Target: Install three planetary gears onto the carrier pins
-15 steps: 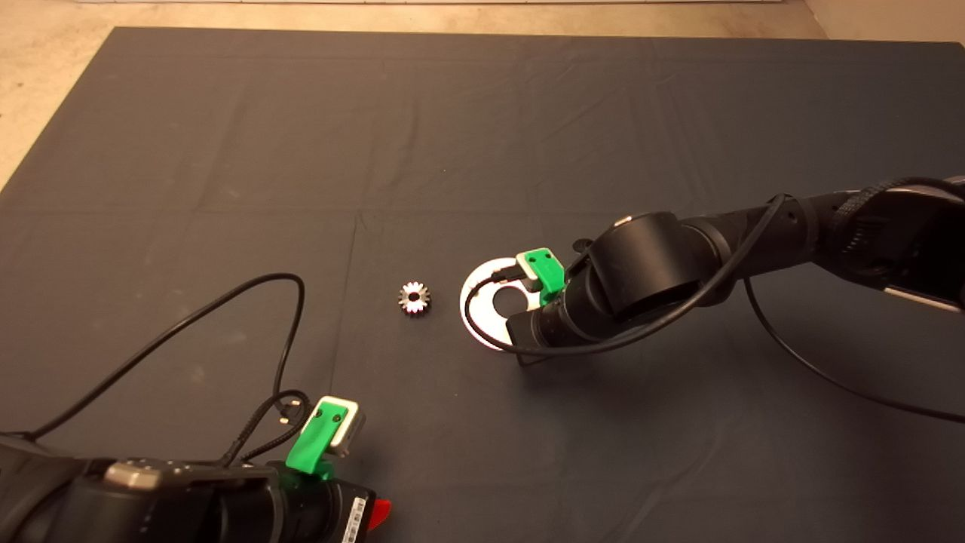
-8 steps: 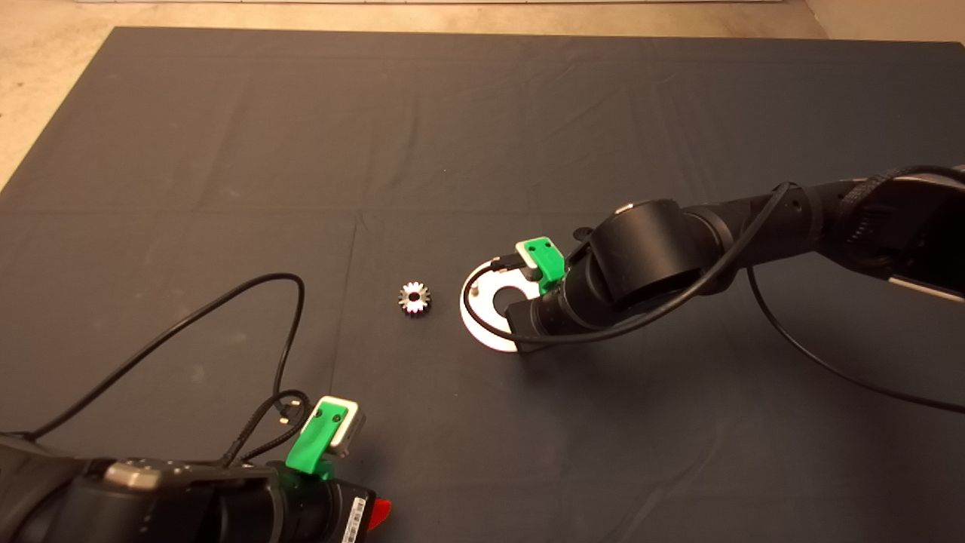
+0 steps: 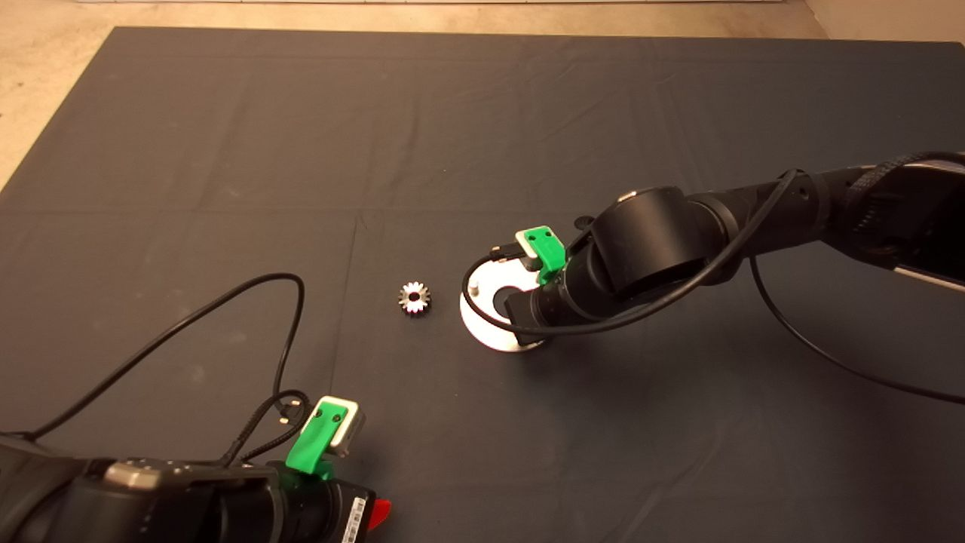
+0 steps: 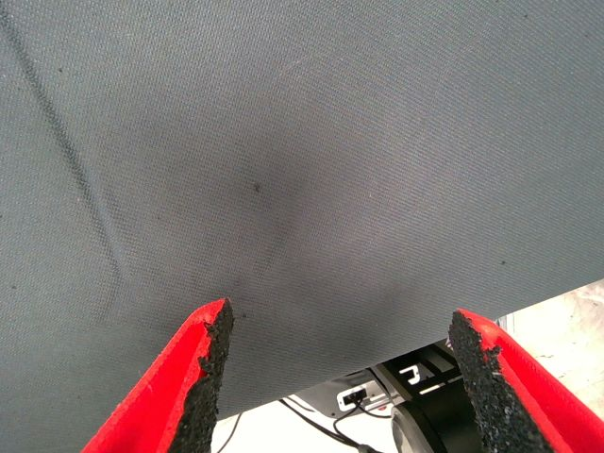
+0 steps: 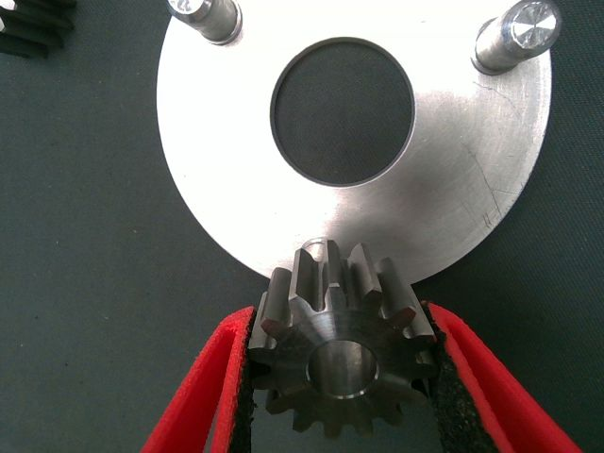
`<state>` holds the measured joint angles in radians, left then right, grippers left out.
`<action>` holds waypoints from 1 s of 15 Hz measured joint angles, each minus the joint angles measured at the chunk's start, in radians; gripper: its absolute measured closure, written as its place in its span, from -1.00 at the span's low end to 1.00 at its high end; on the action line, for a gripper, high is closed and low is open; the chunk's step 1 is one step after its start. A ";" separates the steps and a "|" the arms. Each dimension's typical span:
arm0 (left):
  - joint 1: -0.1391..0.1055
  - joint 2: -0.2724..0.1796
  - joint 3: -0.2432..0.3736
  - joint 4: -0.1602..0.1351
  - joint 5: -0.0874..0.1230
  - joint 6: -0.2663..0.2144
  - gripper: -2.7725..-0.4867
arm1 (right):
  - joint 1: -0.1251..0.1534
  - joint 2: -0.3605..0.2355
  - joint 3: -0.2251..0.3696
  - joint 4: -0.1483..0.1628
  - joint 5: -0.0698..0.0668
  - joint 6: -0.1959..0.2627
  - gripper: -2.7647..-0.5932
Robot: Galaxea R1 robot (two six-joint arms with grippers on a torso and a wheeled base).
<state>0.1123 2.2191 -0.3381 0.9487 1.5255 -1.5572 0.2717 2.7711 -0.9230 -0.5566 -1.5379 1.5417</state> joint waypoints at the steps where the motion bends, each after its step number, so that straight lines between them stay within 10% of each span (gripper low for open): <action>1: 0.000 0.000 0.000 0.000 0.000 0.000 0.01 | 0.000 0.000 0.000 0.000 0.000 0.000 0.56; 15: 0.000 0.000 0.000 0.000 0.000 0.000 0.01 | -0.003 0.006 0.000 0.000 0.000 0.000 0.56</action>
<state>0.1123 2.2187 -0.3381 0.9487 1.5255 -1.5572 0.2686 2.7768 -0.9232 -0.5570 -1.5379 1.5413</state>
